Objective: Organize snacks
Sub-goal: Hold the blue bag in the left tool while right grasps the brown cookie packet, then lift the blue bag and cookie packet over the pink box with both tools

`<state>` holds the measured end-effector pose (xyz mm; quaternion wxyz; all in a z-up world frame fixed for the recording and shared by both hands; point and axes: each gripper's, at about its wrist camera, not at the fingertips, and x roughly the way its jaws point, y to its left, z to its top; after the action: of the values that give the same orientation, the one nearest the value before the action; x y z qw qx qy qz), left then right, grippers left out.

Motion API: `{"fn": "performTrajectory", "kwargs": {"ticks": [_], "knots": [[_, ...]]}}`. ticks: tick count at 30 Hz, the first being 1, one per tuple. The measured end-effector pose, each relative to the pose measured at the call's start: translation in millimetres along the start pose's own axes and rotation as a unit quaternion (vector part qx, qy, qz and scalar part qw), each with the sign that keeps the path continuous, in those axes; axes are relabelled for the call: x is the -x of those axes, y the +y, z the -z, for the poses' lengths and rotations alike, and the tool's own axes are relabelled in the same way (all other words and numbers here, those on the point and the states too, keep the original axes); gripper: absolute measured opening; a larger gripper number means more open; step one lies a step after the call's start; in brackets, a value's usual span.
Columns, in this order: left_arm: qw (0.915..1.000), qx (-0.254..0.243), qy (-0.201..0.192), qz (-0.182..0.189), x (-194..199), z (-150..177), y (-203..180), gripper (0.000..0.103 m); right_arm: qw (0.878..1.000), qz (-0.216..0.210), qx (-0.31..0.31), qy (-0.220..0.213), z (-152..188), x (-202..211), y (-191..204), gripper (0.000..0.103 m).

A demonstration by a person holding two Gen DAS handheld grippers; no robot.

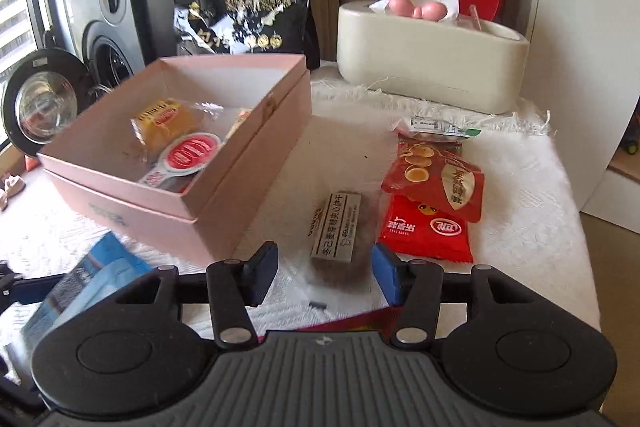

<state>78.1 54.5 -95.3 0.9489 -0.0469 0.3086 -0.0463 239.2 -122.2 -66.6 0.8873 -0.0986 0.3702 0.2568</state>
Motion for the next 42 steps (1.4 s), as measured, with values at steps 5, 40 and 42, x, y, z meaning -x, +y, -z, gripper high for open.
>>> {"fn": "performTrajectory", "kwargs": {"ticks": [5, 40, 42], "knots": [[1.0000, 0.005, -0.002, 0.003, 1.5, 0.6, 1.1, 0.091, 1.000, 0.002, -0.016, 0.012, -3.8, -9.6, -6.2, 0.039], [0.9914, 0.117, -0.024, -0.054, 111.9, -6.8, 56.7, 0.087, 0.988, -0.130, 0.083, -0.012, 59.4, 116.7, 126.5, 0.038], [0.9916, 0.117, -0.025, -0.050, 112.2, -6.6, 56.0, 0.087, 0.989, -0.125, 0.082, -0.005, 63.8, 114.4, 126.4, 0.043]]}}
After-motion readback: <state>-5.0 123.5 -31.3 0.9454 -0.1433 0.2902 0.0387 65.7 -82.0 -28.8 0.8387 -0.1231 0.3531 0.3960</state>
